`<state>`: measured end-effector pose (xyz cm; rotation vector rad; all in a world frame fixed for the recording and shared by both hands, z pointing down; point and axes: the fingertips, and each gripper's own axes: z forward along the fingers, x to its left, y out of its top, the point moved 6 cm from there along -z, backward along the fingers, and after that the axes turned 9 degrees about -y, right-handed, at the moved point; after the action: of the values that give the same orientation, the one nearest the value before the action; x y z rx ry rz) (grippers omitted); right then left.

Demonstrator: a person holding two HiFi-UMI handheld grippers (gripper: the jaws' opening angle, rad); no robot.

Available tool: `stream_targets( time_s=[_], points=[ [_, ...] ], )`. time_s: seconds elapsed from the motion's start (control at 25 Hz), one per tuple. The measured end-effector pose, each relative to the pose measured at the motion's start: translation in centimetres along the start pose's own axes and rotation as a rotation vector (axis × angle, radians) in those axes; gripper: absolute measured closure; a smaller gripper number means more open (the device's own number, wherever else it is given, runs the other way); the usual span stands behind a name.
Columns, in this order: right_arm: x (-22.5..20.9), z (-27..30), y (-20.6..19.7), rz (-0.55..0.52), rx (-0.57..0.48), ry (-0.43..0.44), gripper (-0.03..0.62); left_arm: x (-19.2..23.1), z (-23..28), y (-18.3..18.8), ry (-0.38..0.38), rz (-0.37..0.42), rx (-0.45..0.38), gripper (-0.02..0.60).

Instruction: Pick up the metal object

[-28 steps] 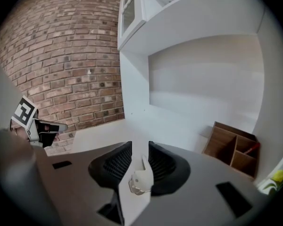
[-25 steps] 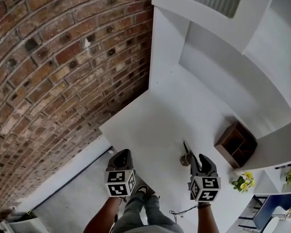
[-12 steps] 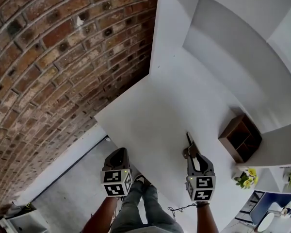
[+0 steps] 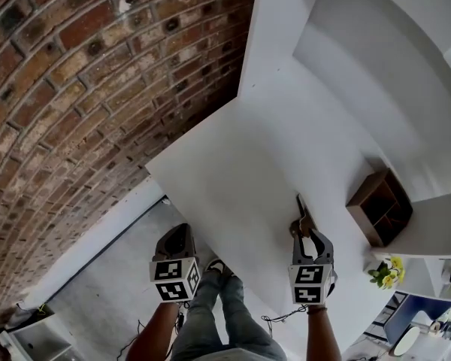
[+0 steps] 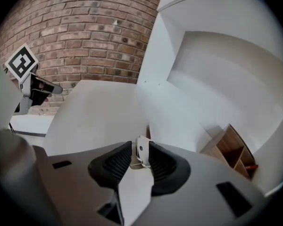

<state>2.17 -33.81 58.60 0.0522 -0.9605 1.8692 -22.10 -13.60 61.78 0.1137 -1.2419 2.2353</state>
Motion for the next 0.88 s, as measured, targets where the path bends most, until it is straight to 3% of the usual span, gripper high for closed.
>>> stream_targets(
  time_s=[0.44, 0.88],
  points=[
    [0.8, 1.6, -0.3, -0.161, 0.054, -0.049, 0.482, 1.9, -0.2, -0.3, 0.032, -0.020, 0.000, 0.569],
    [0.8, 2.3, -0.2, -0.166, 0.070, -0.077, 0.514, 2.7, 0.1, -0.7, 0.035, -0.052, 0.010, 0.569]
  ],
)
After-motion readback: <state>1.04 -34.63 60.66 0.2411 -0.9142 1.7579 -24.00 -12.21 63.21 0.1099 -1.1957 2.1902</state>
